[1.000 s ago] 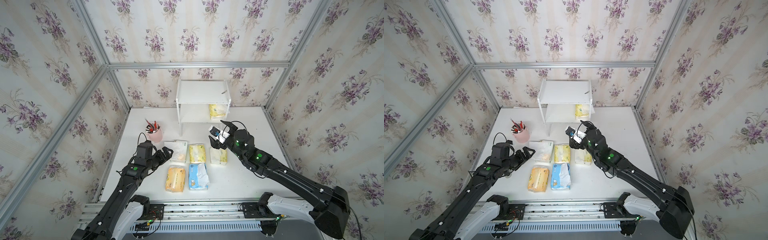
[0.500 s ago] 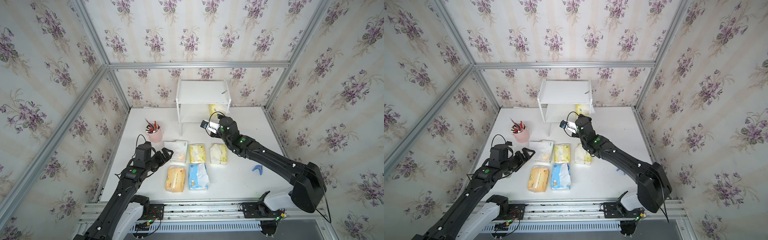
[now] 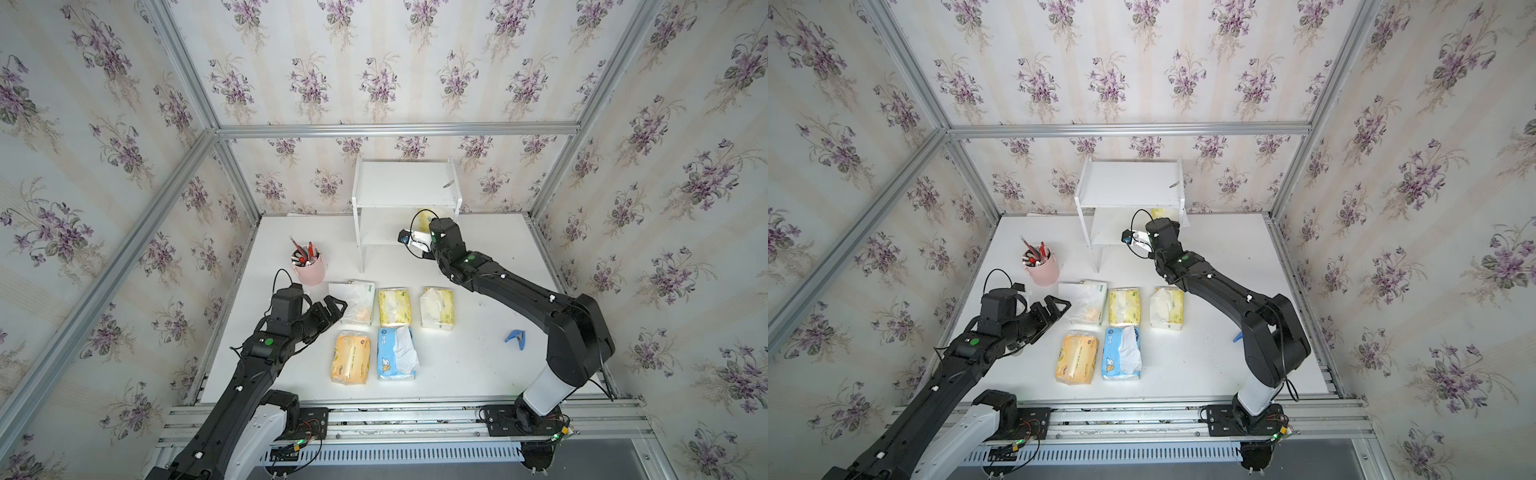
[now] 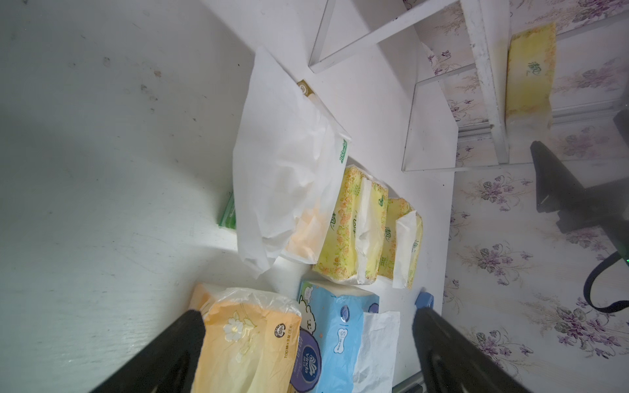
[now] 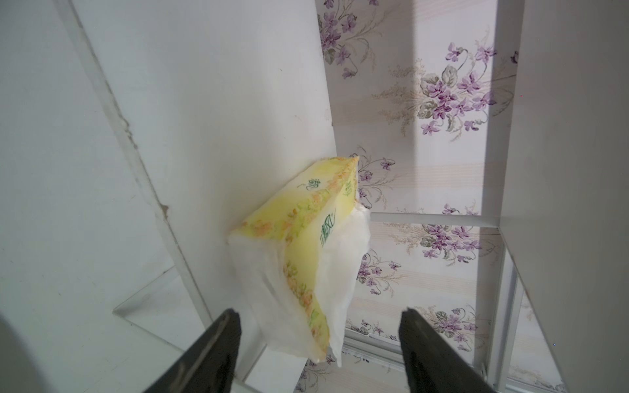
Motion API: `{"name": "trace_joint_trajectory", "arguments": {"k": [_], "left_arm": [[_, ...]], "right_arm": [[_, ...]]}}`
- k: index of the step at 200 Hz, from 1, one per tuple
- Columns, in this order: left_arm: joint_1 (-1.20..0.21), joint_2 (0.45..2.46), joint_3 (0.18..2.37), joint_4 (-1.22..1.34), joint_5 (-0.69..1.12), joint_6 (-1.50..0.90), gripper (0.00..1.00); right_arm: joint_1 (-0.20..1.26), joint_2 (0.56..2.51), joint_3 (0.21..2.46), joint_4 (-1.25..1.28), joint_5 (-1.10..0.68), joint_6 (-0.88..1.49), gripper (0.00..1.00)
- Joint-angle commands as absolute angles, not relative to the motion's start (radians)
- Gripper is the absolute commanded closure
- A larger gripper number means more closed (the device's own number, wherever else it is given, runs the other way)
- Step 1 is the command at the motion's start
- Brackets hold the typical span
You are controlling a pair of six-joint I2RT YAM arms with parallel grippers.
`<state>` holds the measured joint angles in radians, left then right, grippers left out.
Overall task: Remove the tissue boxes from the shelf
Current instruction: Pick up a box of tissues from the shelf.
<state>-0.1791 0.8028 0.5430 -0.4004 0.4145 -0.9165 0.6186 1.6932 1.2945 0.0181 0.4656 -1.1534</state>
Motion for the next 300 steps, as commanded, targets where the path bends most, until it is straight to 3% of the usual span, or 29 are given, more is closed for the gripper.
{"name": "trace_joint_trajectory", "arguments": {"k": [1, 39, 92, 155, 200, 225, 300], "left_arm": [[-0.178, 0.809, 0.547, -0.385, 0.416, -0.911, 0.01], [-0.177, 0.825, 0.55, -0.376, 0.417, -0.91, 0.01], [-0.177, 0.855, 0.555, -0.363, 0.423, -0.908, 0.01], [-0.178, 0.887, 0.574, -0.345, 0.441, -0.904, 0.01], [-0.179, 0.908, 0.583, -0.301, 0.484, -0.912, 0.01], [-0.179, 0.922, 0.587, -0.253, 0.52, -0.934, 0.01], [-0.18, 0.977, 0.654, -0.134, 0.609, -0.979, 0.01]], "right_arm": [[0.604, 1.72, 1.327, 0.005, 0.437, -1.166, 0.23], [0.583, 1.783, 1.399, -0.057, 0.421, -1.177, 0.25], [0.569, 1.824, 1.414, -0.113, 0.367, -1.158, 0.37], [0.567, 1.832, 1.412, -0.133, 0.334, -1.13, 0.79], [0.571, 1.768, 1.355, -0.08, 0.283, -1.117, 0.96], [0.576, 1.723, 1.329, -0.06, 0.239, -1.091, 1.0], [0.627, 1.582, 1.19, 0.032, 0.171, -1.045, 1.0]]}}
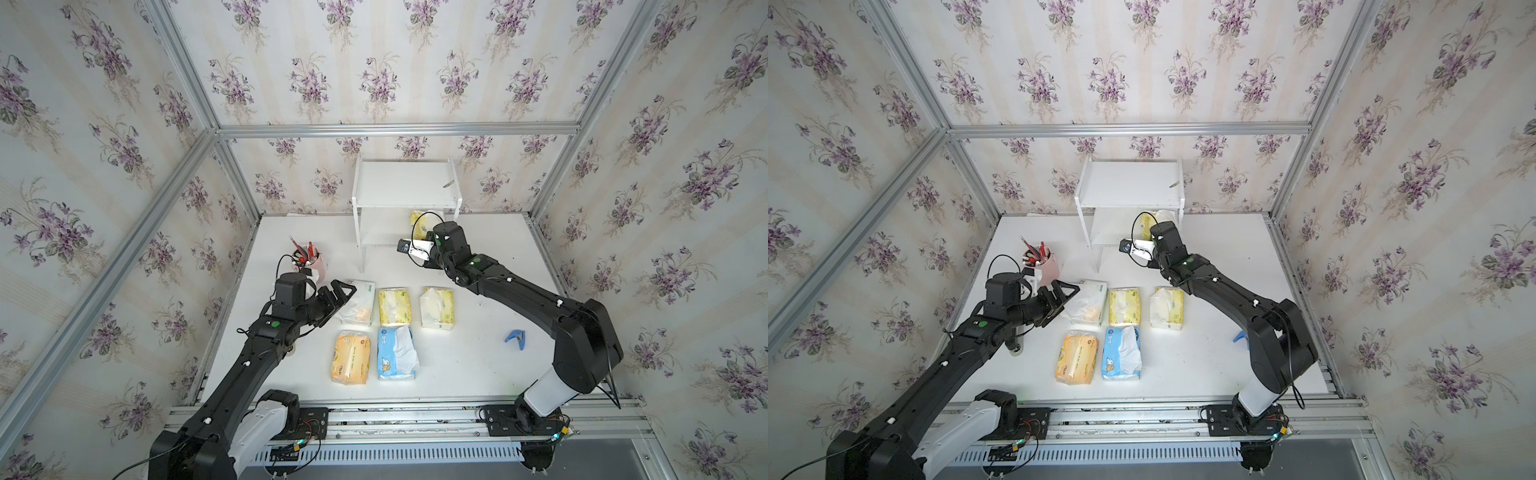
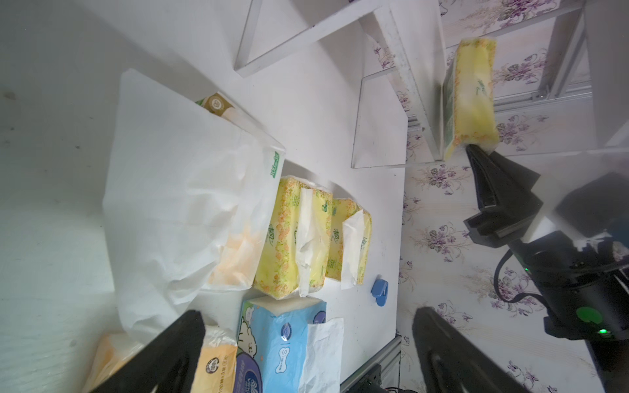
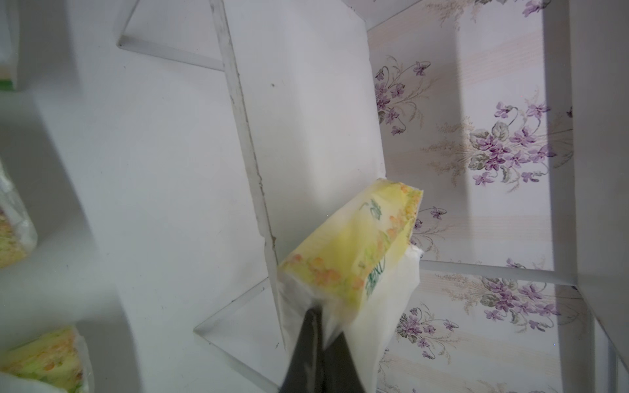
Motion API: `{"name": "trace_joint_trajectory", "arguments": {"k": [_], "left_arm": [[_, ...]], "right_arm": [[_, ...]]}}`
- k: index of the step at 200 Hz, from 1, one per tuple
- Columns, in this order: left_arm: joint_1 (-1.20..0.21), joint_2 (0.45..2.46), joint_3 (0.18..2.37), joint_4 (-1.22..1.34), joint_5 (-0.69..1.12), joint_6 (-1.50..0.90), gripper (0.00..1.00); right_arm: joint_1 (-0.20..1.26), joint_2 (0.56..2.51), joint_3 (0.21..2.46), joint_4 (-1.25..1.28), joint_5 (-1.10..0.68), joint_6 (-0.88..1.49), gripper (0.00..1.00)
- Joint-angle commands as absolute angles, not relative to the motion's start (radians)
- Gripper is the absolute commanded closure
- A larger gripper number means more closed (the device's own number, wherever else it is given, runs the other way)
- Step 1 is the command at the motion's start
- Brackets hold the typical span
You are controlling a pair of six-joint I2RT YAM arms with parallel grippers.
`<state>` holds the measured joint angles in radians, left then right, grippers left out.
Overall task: Remove the tissue boxes from the shelf
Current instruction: Pick up a box of tissues from the shelf.
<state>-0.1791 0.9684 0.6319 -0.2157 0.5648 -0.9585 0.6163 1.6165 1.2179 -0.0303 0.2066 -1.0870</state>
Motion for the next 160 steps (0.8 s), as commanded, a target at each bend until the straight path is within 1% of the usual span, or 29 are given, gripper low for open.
{"name": "trace_joint_trajectory", "arguments": {"k": [1, 30, 45, 122, 160], "left_arm": [[-0.181, 0.978, 0.655, -0.132, 0.61, -0.979, 0.01], [-0.186, 0.994, 0.669, -0.06, 0.638, -1.017, 0.0], [-0.197, 1.005, 0.683, -0.035, 0.644, -1.027, 0.02], [-0.324, 1.121, 0.788, 0.028, 0.606, -1.046, 0.03], [-0.381, 1.189, 0.809, 0.094, 0.583, -1.075, 0.06]], "right_arm": [[0.628, 1.577, 1.186, 0.033, 0.171, -1.042, 1.0], [0.667, 1.516, 1.123, 0.057, 0.157, -1.018, 1.0], [0.7, 1.485, 1.086, 0.07, 0.176, -1.004, 1.0], [0.897, 1.289, 0.875, 0.125, 0.204, -0.905, 1.0], [0.998, 1.237, 0.816, 0.114, 0.283, -0.883, 1.0]]}}
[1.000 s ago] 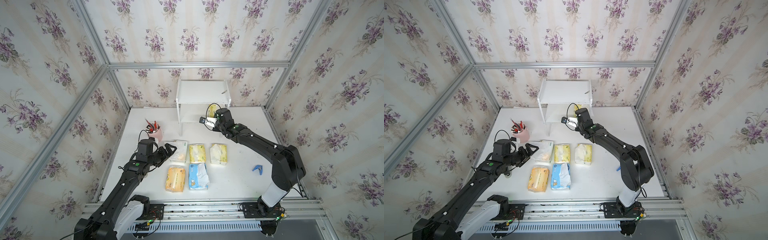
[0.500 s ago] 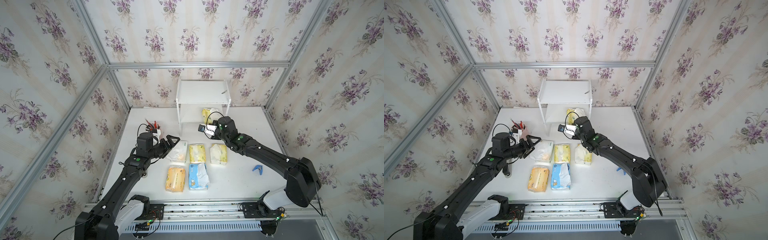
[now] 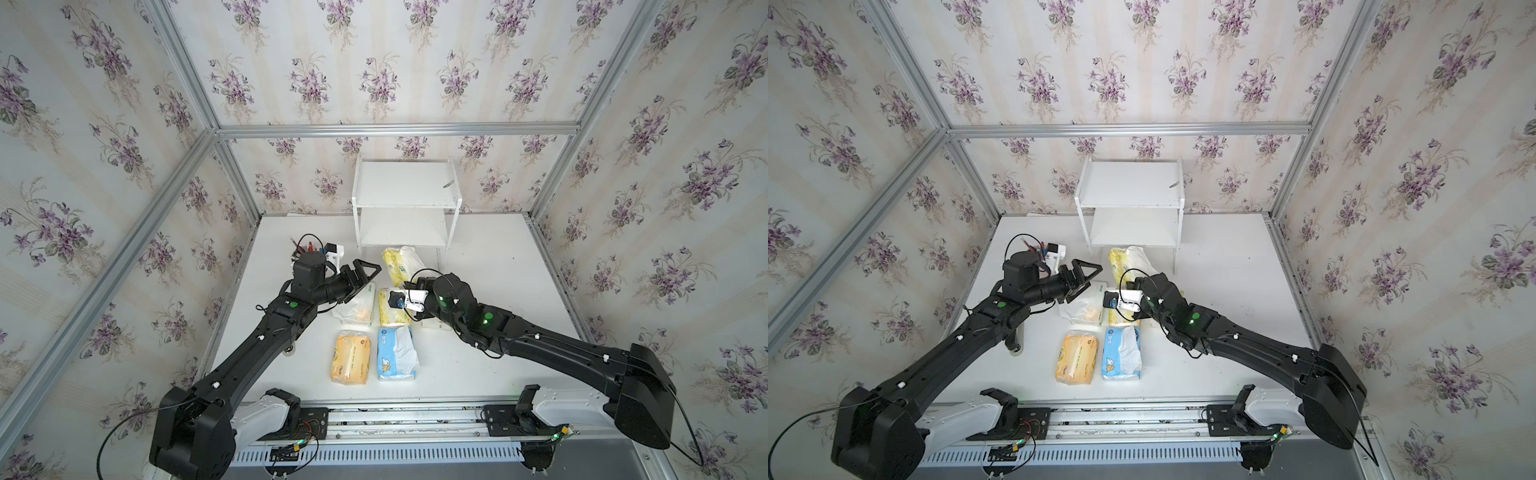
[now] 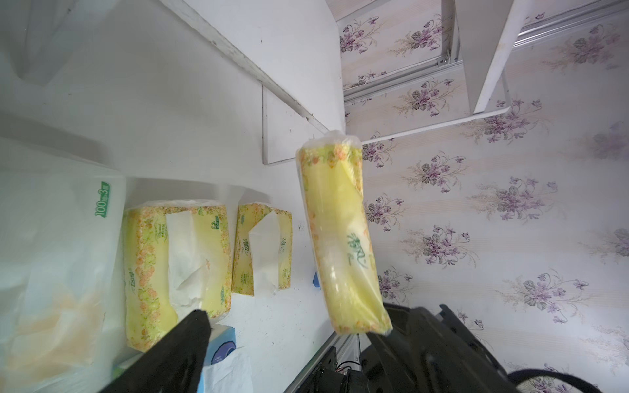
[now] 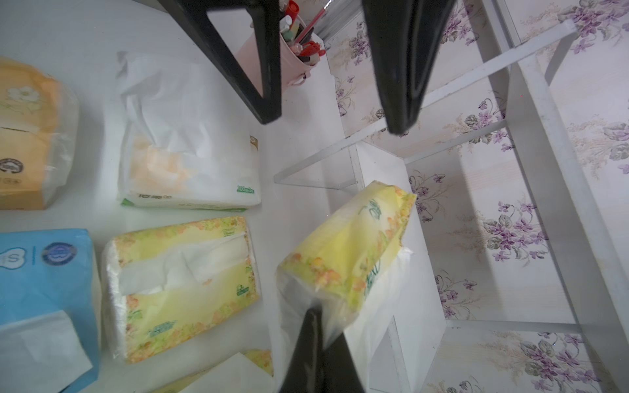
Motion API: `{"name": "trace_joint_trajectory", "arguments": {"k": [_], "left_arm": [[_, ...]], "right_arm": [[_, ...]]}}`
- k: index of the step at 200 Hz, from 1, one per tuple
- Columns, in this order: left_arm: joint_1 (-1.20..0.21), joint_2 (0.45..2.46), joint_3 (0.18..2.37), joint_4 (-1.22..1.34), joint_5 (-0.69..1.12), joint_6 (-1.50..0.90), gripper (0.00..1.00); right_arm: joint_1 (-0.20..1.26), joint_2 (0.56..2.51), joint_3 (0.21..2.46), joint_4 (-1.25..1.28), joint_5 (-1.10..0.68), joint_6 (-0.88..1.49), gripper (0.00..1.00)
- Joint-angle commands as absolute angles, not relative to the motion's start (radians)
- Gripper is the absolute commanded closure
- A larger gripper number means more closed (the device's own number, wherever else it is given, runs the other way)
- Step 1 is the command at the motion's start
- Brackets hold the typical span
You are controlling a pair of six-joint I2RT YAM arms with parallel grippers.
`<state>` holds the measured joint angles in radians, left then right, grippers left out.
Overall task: Remove the tissue boxes from the shelf
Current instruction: Pick up a box of tissues from the shelf.
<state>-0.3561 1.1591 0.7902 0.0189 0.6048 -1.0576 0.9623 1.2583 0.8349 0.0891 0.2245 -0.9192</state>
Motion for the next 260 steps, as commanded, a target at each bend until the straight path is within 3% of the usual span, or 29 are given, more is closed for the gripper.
{"name": "trace_joint_trajectory", "arguments": {"k": [1, 56, 106, 139, 155, 182, 211, 260], "left_arm": [[-0.383, 1.191, 0.81, 0.094, 0.582, -1.074, 0.06], [-0.455, 1.29, 0.864, 0.117, 0.587, -1.072, 0.12], [-0.482, 1.315, 0.885, 0.115, 0.569, -1.06, 0.51], [-0.489, 1.328, 0.897, 0.12, 0.577, -1.052, 0.71], [-0.489, 1.326, 0.896, 0.12, 0.575, -1.046, 0.78], [-0.489, 1.304, 0.905, 0.091, 0.555, -1.0, 0.82], [-0.489, 1.261, 0.92, 0.032, 0.52, -0.92, 0.84], [-0.489, 1.179, 0.888, -0.055, 0.46, -0.747, 0.84]], "right_arm": [[1.0, 1.236, 0.815, 0.114, 0.283, -0.882, 1.0], [1.039, 1.201, 0.798, 0.13, 0.271, -0.855, 1.0], [1.043, 1.206, 0.799, 0.124, 0.297, -0.851, 1.0], [1.042, 1.203, 0.808, 0.1, 0.293, -0.836, 0.97], [1.042, 1.189, 0.81, 0.089, 0.277, -0.825, 0.92], [1.042, 1.148, 0.809, 0.06, 0.212, -0.809, 0.83], [1.025, 1.064, 0.788, 0.096, 0.065, -0.766, 0.63], [0.905, 0.922, 0.714, 0.183, -0.121, -0.651, 0.53]]}}
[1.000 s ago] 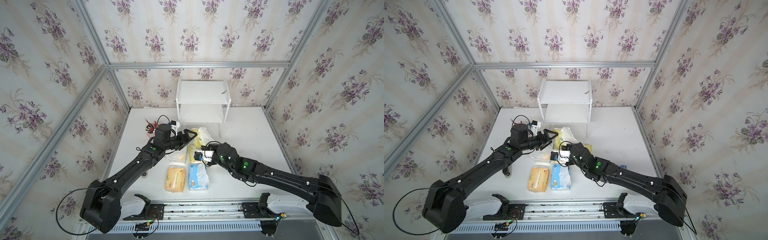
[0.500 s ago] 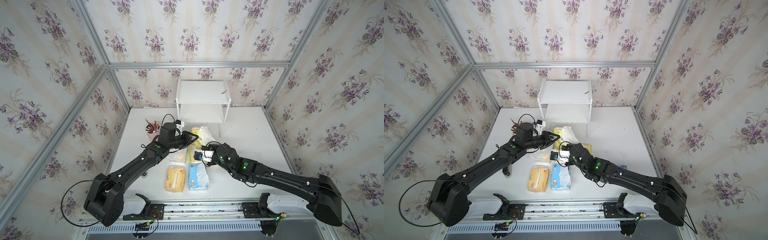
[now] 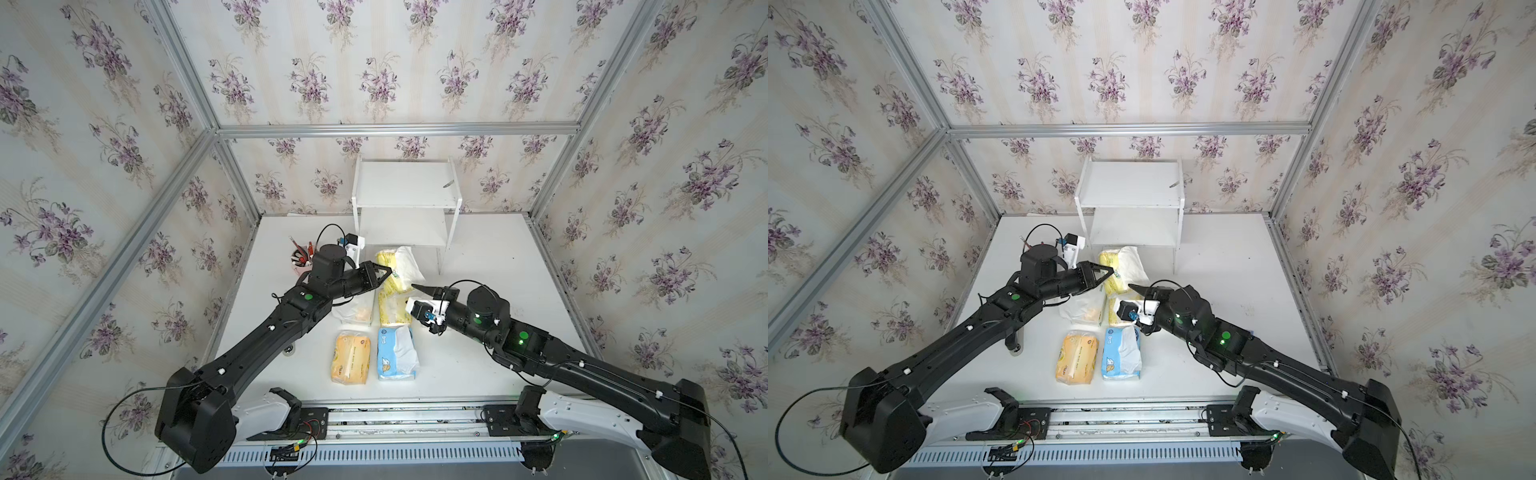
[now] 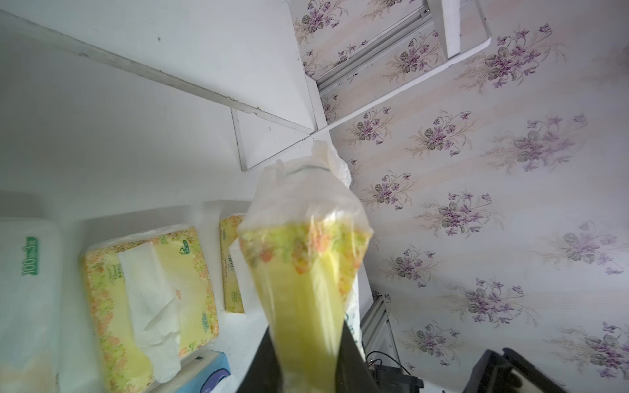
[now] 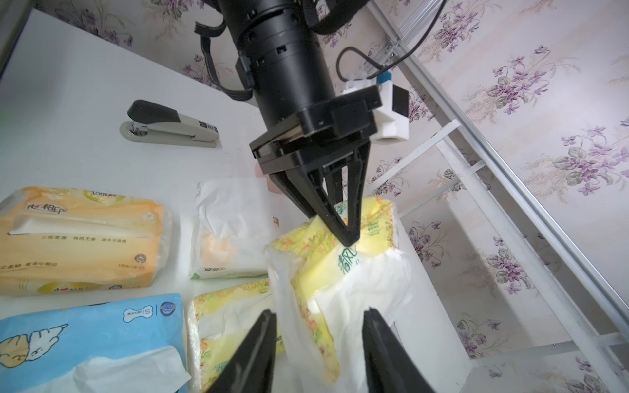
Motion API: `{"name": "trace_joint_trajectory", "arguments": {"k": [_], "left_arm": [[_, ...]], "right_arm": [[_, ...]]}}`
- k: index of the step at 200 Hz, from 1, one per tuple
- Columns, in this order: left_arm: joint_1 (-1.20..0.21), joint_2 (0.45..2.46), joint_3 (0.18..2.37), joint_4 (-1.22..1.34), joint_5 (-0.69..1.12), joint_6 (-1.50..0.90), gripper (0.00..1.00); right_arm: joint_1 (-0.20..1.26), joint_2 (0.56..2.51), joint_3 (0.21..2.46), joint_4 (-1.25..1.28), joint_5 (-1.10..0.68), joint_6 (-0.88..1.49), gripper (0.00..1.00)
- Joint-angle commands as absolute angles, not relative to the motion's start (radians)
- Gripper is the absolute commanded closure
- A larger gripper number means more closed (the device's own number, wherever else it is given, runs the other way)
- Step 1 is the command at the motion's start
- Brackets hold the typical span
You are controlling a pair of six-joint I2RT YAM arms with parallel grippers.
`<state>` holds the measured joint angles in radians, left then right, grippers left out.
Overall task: Remove the tissue boxes from the shelf
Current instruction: Pick up a box of tissues from the shelf.
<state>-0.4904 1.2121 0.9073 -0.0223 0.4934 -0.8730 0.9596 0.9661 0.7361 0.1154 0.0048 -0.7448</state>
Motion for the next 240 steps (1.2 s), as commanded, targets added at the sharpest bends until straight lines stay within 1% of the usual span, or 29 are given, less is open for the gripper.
{"name": "trace_joint_trajectory", "arguments": {"k": [1, 26, 59, 78, 86, 99, 110, 130, 146, 166, 190, 213, 240], "left_arm": [[-0.489, 1.177, 0.886, -0.055, 0.46, -0.743, 0.84], [-0.49, 1.114, 0.834, -0.017, 0.446, -0.664, 0.83], [-0.489, 1.024, 0.781, 0.073, 0.458, -0.572, 0.83], [-0.488, 0.986, 0.774, 0.137, 0.489, -0.528, 0.83], [-0.489, 0.976, 0.778, 0.159, 0.514, -0.505, 0.83], [-0.49, 0.967, 0.793, 0.182, 0.557, -0.469, 0.83], [-0.491, 0.966, 0.811, 0.193, 0.598, -0.439, 0.83], [-0.491, 0.966, 0.836, 0.221, 0.679, -0.391, 0.83], [-0.491, 0.966, 0.85, 0.237, 0.737, -0.36, 0.83], [-0.49, 0.965, 0.867, 0.241, 0.797, -0.326, 0.83], [-0.491, 0.965, 0.878, 0.223, 0.811, -0.297, 0.83], [-0.491, 0.969, 0.885, 0.209, 0.818, -0.283, 0.83], [-0.491, 0.972, 0.884, 0.189, 0.793, -0.271, 0.82]], "right_arm": [[0.9, 0.921, 0.712, 0.185, -0.124, -0.647, 0.52], [0.747, 0.869, 0.688, 0.22, -0.239, -0.492, 0.47], [0.45, 0.865, 0.683, 0.25, -0.529, -0.228, 0.38], [0.36, 0.906, 0.691, 0.249, -0.648, -0.114, 0.34], [0.33, 0.929, 0.698, 0.244, -0.682, -0.067, 0.34], [0.294, 0.965, 0.712, 0.236, -0.732, 0.018, 0.31], [0.277, 0.99, 0.724, 0.248, -0.772, 0.081, 0.27], [0.273, 1.037, 0.757, 0.28, -0.869, 0.158, 0.24], [0.273, 1.075, 0.783, 0.302, -0.922, 0.207, 0.23], [0.276, 1.118, 0.809, 0.305, -0.948, 0.246, 0.23], [0.298, 1.156, 0.841, 0.348, -1.01, 0.32, 0.23], [0.354, 1.166, 0.885, 0.305, -1.019, 0.284, 0.22], [0.378, 1.153, 0.903, 0.294, -1.039, 0.279, 0.22]]}}
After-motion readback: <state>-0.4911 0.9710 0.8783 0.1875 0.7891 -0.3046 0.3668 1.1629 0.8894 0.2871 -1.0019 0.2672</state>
